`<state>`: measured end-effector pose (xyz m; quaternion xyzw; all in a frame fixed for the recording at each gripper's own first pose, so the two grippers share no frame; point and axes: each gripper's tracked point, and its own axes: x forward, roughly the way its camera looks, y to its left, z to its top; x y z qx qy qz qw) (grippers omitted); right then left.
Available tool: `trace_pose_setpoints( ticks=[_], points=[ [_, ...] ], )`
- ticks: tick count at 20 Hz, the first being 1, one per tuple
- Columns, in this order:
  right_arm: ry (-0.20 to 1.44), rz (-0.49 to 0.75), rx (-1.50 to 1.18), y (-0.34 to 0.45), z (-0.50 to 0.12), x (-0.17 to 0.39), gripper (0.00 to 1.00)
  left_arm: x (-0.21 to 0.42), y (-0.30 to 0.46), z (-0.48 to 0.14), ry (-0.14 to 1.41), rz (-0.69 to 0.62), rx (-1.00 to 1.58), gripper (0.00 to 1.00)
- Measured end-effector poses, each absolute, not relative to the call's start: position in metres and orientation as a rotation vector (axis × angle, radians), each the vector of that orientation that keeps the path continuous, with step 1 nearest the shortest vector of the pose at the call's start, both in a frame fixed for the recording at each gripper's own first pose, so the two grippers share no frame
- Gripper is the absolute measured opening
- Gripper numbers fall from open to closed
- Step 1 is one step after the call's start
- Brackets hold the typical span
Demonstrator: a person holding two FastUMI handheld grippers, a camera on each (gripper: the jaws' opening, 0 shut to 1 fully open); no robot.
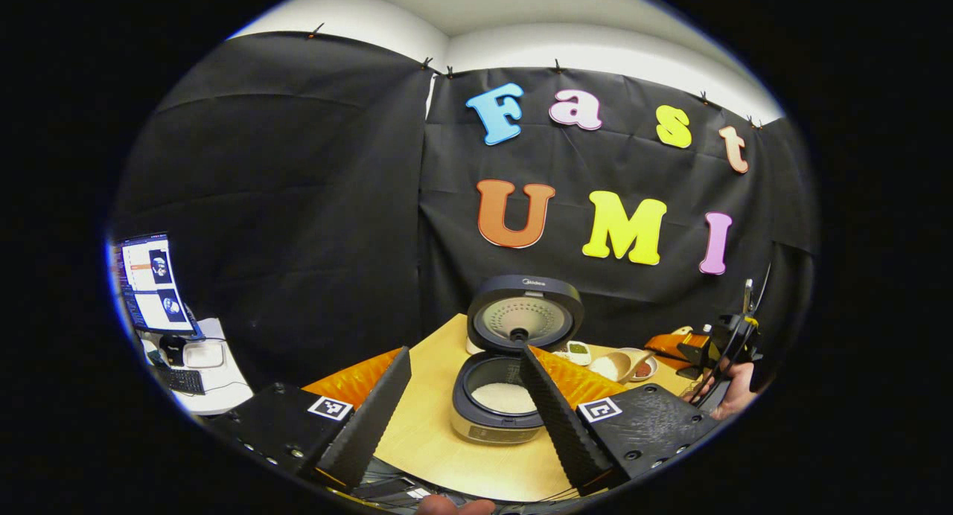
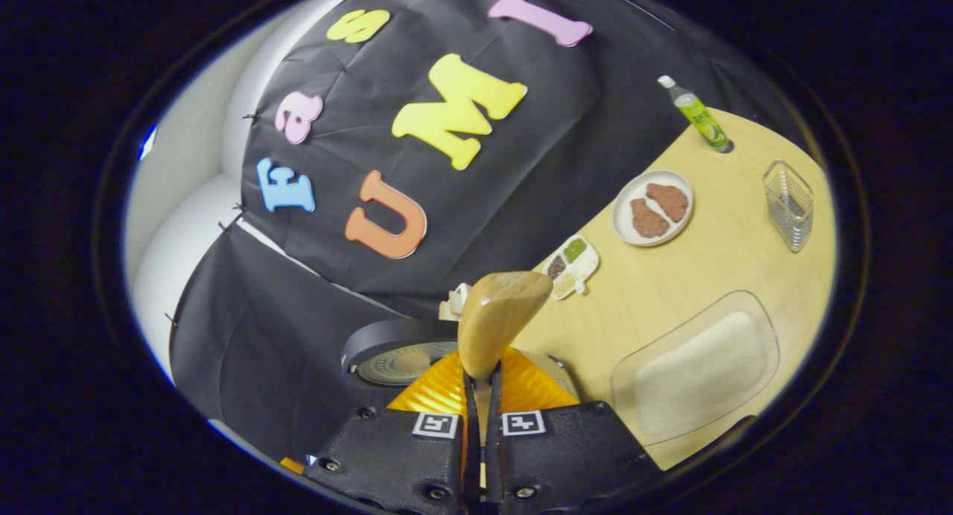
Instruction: Close the left gripper, press the button to open the rice cooker; take a wooden spoon from the chopstick holder with the right hand, scoop a spoonful of rice and pour it into the rice cooker, then put the wooden spoon back into the chopstick holder.
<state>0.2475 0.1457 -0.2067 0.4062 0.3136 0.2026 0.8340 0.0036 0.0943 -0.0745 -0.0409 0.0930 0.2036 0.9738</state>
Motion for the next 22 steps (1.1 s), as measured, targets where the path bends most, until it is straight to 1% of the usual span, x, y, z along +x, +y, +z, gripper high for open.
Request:
trace_pose_setpoints(
  ticks=[4,7,10,16,22],
  points=[
    [0.680,0.485,0.759,0.201,-0.209,0.265,0.08,-0.027,0.125,-0.072,0.174,0.507,-0.097,0.95],
    [0.687,0.493,0.654,0.230,-0.222,0.274,0.08,-0.042,0.143,-0.074,0.171,0.570,-0.115,0.95],
    [0.657,0.501,0.490,0.247,-0.231,0.282,0.08,-0.053,0.154,-0.078,0.175,0.613,-0.124,0.95],
    [0.598,0.518,0.284,0.269,-0.237,0.280,0.08,-0.058,0.166,-0.081,0.179,0.655,-0.142,0.95],
    [0.484,0.565,0.051,0.277,-0.235,0.274,0.08,-0.058,0.170,-0.085,0.185,0.663,-0.154,0.95]
  ],
)
